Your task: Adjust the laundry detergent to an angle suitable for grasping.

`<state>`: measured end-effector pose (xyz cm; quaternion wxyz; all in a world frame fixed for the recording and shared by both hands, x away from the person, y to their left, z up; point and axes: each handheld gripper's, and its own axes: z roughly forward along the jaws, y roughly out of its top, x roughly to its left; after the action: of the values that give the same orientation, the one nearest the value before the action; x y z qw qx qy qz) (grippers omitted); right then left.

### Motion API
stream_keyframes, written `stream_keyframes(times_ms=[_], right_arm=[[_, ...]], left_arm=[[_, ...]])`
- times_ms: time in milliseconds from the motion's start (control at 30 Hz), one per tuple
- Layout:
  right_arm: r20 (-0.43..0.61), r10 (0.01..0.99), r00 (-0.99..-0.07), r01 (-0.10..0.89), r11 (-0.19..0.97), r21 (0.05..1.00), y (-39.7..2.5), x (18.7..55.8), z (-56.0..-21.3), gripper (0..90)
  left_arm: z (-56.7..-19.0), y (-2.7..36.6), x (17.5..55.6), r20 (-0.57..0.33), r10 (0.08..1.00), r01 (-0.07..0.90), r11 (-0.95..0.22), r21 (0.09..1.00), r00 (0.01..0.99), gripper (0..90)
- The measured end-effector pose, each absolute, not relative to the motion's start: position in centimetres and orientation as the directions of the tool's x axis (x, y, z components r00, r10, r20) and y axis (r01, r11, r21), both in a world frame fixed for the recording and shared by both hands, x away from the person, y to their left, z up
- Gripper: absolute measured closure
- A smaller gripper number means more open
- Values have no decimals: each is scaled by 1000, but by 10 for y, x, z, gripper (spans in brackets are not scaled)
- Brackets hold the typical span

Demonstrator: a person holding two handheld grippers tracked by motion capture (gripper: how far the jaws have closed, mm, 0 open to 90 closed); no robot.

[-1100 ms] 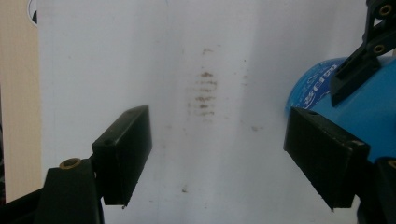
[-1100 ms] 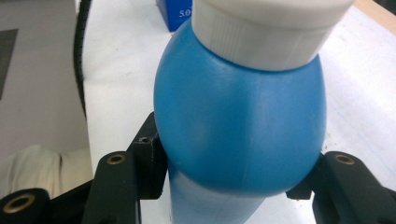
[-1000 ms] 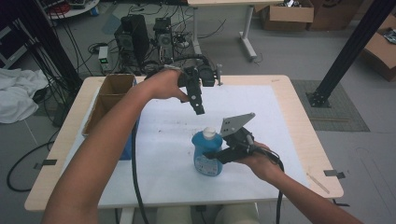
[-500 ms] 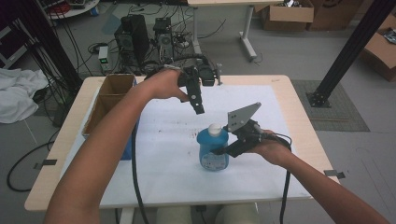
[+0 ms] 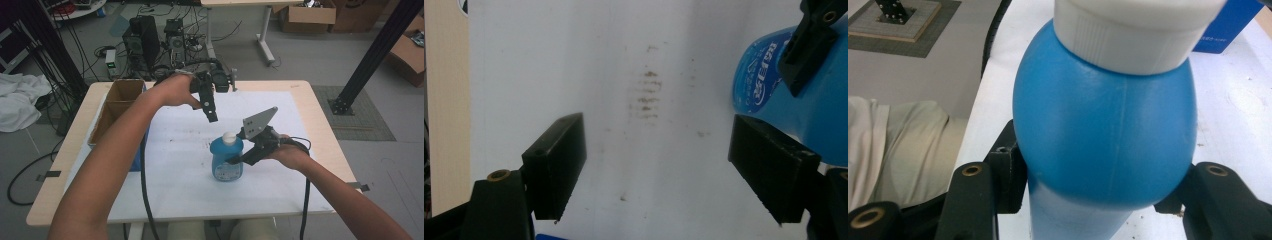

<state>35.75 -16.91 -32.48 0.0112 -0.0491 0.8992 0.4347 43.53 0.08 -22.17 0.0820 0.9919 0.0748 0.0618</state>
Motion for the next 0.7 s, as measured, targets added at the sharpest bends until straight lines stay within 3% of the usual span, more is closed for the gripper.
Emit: stream_keyframes(times_ms=[700], right_arm=[[-68,-72,-995,-98,606,789,-169,365,-349,451]], left_arm=[[-226,-1,436,102,158,140,-977,162,982,240]])
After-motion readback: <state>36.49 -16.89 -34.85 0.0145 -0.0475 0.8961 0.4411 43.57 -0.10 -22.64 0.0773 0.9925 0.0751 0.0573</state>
